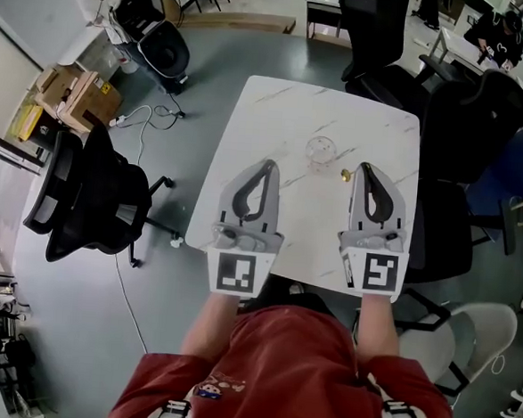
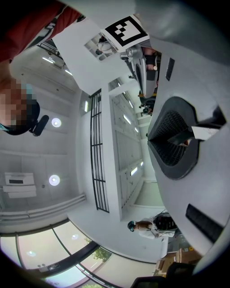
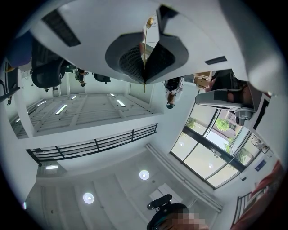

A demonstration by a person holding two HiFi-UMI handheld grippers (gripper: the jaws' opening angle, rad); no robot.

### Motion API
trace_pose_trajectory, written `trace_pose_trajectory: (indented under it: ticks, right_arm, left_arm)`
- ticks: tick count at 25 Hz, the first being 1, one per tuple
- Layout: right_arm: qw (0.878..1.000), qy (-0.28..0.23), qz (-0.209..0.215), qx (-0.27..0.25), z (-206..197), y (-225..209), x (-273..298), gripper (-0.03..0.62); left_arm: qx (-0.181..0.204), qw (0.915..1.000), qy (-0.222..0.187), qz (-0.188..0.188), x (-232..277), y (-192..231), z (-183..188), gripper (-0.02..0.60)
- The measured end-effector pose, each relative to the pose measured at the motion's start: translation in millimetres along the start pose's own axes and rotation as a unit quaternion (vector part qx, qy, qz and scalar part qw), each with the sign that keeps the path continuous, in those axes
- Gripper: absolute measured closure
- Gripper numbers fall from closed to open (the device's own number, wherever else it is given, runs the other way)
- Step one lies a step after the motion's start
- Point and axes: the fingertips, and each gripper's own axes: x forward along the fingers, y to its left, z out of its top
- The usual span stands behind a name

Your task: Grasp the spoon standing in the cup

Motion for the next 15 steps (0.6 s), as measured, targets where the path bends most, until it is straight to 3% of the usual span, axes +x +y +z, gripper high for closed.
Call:
trace_pose_trajectory:
  ticks: [15]
  right_arm:
    - [1.0, 0.003, 0.014, 0.007, -2.1, 4.9, 5.6, 0.579]
  left_arm:
    - [0.004, 0.9999, 0.008, 0.014, -4.6, 8.1, -0.3, 0.572]
